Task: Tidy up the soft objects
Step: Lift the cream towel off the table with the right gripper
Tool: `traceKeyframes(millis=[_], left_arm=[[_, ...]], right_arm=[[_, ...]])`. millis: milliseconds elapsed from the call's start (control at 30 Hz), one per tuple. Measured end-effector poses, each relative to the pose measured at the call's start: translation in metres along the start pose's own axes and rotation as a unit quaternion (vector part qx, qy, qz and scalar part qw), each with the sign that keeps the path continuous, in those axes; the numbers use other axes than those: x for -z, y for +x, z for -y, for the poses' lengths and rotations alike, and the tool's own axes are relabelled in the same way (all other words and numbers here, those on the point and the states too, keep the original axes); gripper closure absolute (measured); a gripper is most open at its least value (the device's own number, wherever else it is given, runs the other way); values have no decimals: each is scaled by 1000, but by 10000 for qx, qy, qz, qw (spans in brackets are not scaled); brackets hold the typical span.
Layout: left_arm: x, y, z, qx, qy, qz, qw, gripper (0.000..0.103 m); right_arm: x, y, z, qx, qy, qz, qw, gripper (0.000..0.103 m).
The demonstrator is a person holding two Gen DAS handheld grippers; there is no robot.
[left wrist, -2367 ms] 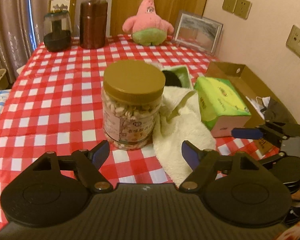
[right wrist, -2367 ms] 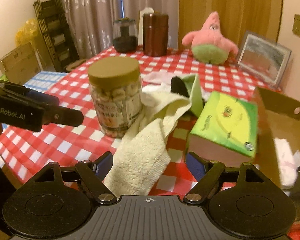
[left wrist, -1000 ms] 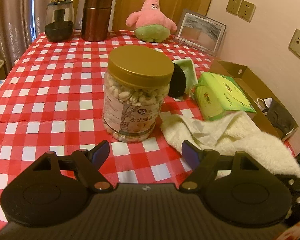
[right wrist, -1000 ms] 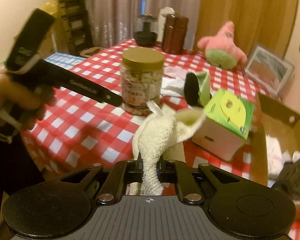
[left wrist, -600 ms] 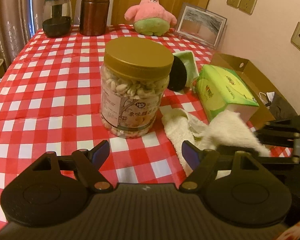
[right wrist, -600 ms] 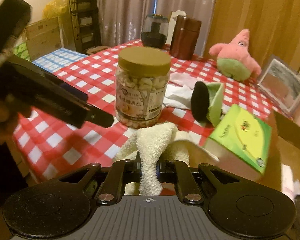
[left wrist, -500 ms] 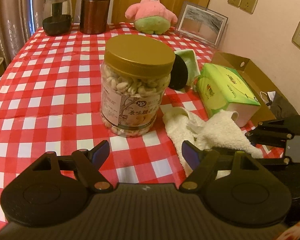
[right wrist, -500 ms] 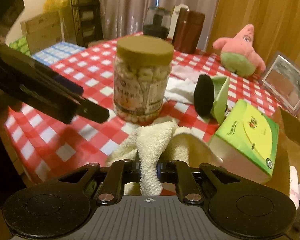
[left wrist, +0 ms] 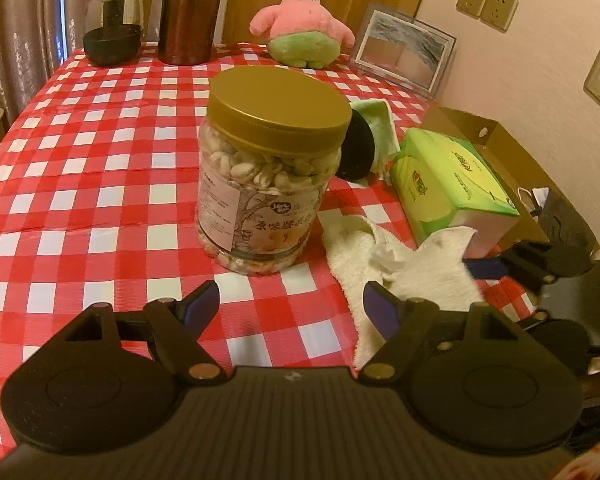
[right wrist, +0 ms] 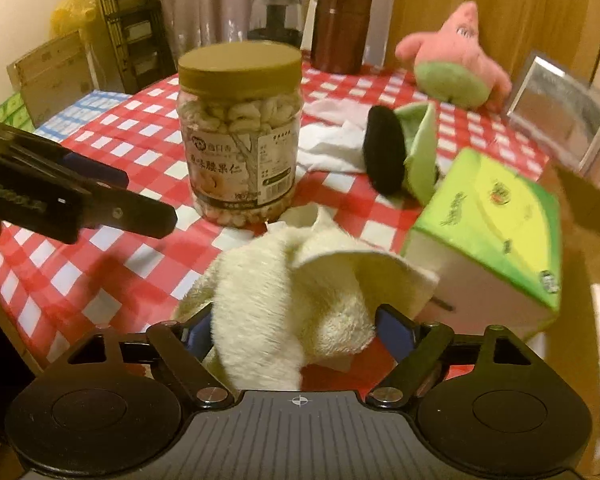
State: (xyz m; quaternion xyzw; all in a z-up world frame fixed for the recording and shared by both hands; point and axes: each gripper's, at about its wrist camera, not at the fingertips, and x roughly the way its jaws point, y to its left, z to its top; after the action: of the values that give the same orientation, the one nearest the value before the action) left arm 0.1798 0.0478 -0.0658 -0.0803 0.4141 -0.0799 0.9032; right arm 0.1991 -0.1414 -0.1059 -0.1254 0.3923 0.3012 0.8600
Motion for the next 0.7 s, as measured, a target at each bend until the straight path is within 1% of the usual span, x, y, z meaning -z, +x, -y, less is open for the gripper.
traceKeyframes(millis=[67,200,233,267,300,333,367,433,467,567,700], left_arm=[[0,0,-2,-3,-41,8,10000,26],[-1,0,-3,-2,-55,7,10000,26],[-1,-1,-3,0,-52,6,10000,26],[-1,-1,-3,0,-52,8,10000,26],[-1,-1,-3,1,-58,8,10000,26],[-1,-1,-3,0,-72,12,10000,26],[-1,-1,-4,4,-87,18,10000,26],[-1,-2,-4,32,-98,43,9999,26],[-2,-3,-3,53,-83,60,9999,26],[-5,-7,3,84,28,102,9999,26],[-11,-13,15,153,177,188,9995,27]], right_arm=[[-2,9,-1,-66,27,-54,10000,19],[-6,18,-9,-167,-106,11,9998,20],[-6,19,-12,-191,-140,7,9997,24],[-5,21,-14,-212,-146,-7,9997,36],[-5,21,-14,-262,-105,-8,9996,41],[-6,20,-13,-300,-44,-3,9995,50],[-6,19,-12,-314,17,-3,9995,61],[-7,15,-12,-331,83,5,9994,74],[-8,12,-12,-314,118,24,9994,77],[-9,-3,-11,-140,143,141,9997,78],[-13,-35,-4,97,197,508,9985,78]])
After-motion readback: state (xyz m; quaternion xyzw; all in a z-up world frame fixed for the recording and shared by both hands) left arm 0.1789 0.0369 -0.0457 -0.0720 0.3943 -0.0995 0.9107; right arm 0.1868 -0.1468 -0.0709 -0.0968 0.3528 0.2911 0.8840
